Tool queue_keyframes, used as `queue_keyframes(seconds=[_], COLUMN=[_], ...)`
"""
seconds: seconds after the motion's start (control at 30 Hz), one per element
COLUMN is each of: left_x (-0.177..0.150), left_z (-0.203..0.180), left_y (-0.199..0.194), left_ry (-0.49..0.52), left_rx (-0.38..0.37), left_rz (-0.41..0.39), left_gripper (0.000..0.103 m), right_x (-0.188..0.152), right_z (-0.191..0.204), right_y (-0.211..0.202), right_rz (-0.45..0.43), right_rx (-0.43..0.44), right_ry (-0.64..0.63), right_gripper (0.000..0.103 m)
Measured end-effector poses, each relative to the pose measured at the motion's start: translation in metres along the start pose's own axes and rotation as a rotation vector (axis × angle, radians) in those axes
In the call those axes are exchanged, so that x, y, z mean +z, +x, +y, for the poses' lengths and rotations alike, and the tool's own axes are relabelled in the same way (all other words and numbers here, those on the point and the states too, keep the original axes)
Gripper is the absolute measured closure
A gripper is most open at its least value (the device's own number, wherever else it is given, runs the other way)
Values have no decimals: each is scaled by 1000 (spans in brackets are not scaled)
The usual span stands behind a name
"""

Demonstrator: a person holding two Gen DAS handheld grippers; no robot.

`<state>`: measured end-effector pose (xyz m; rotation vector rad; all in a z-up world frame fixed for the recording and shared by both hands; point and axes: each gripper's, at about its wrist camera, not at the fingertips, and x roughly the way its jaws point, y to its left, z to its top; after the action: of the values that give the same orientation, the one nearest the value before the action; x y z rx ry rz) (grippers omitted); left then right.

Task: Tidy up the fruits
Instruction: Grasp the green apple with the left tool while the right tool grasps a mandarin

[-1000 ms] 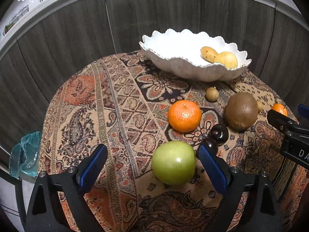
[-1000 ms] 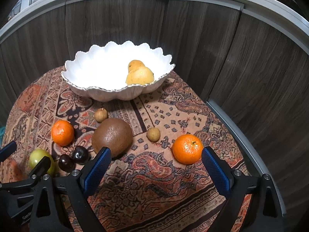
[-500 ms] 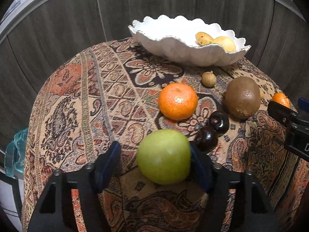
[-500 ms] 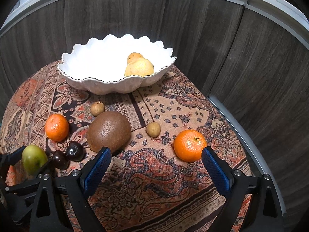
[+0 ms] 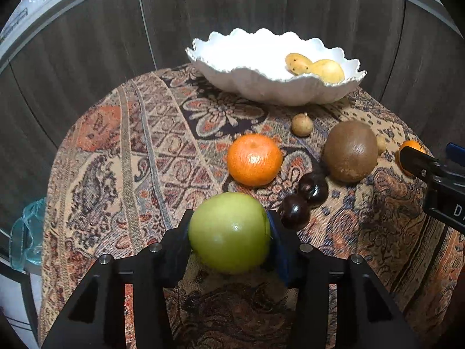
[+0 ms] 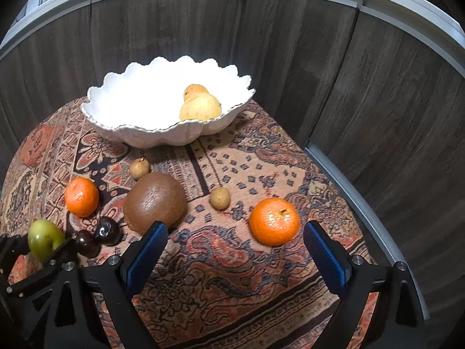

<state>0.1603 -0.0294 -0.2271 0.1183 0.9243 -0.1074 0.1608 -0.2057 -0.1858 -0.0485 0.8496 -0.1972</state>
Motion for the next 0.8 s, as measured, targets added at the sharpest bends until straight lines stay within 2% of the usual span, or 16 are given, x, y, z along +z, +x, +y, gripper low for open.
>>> queue_keyframes(seconds=[0.13,0.33,0.67,0.73,0.8], left_x=[12,32,43,43,42], left_z=[-9,-24,-44,-45,-45], left_y=[-10,-14,-2,-1,0], left_ry=[7,9,20,22,24], left_rx=[3,-12,-15,-14,-12], left_rz=[-31,-59,-48,-46,-44], left_gripper=[55,55,55,55,55], right_x=[6,11,11,10,9], right_z=[-14,-35,-47,-47,-47], right_y=[2,18,52,59,65], right_rz=[10,72,127,139,158], right_rx=[1,5,10,21,33], right_ry=[20,47,49,45,45], right_gripper=[8,8,9,13,23])
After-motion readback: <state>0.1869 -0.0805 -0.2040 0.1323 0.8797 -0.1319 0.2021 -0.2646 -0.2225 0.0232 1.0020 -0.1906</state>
